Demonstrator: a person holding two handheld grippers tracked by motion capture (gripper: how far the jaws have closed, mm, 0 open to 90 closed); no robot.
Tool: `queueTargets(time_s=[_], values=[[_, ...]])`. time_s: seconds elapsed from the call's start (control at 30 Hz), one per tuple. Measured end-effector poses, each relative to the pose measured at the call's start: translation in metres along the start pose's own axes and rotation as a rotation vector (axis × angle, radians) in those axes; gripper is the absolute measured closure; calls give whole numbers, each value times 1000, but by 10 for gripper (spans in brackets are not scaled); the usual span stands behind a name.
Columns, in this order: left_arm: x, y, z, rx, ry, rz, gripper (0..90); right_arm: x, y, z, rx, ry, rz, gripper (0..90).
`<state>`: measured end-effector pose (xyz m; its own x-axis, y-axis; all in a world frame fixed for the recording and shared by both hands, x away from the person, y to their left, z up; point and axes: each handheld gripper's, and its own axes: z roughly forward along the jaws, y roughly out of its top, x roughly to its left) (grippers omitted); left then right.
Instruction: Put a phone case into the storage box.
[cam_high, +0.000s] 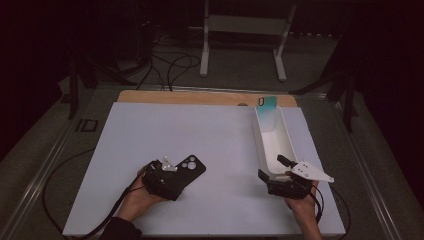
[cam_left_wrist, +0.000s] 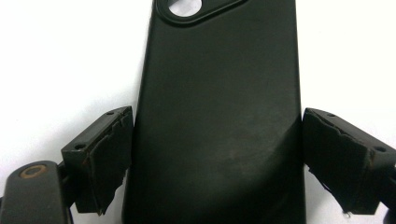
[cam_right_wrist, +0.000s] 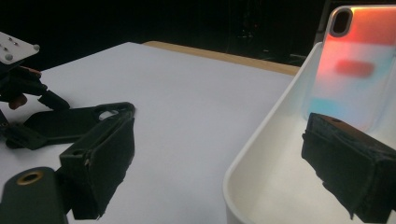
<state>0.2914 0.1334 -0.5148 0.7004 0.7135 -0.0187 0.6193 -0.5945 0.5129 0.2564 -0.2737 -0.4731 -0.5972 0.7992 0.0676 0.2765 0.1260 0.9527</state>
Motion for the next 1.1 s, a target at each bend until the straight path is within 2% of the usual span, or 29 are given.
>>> queueTargets(time_s=[0.47,0.57,0.73,0.93,1.1], values=[[-4,0,-2,-5,16,-13,160,1,1,0,4,4,-6,96],[-3,0,-3,-18,8,-26,162,1,1,0,1,4,-6,97],[-3,1,-4,-19,-7,-24,162,0,1,0,2,2,-5,96],[-2,2,-6,-32,-3,-23,162,1,1,1,7,3,-3,96],[-1,4,-14,-63,2,-28,161,0,4,1,14,-2,2,96]])
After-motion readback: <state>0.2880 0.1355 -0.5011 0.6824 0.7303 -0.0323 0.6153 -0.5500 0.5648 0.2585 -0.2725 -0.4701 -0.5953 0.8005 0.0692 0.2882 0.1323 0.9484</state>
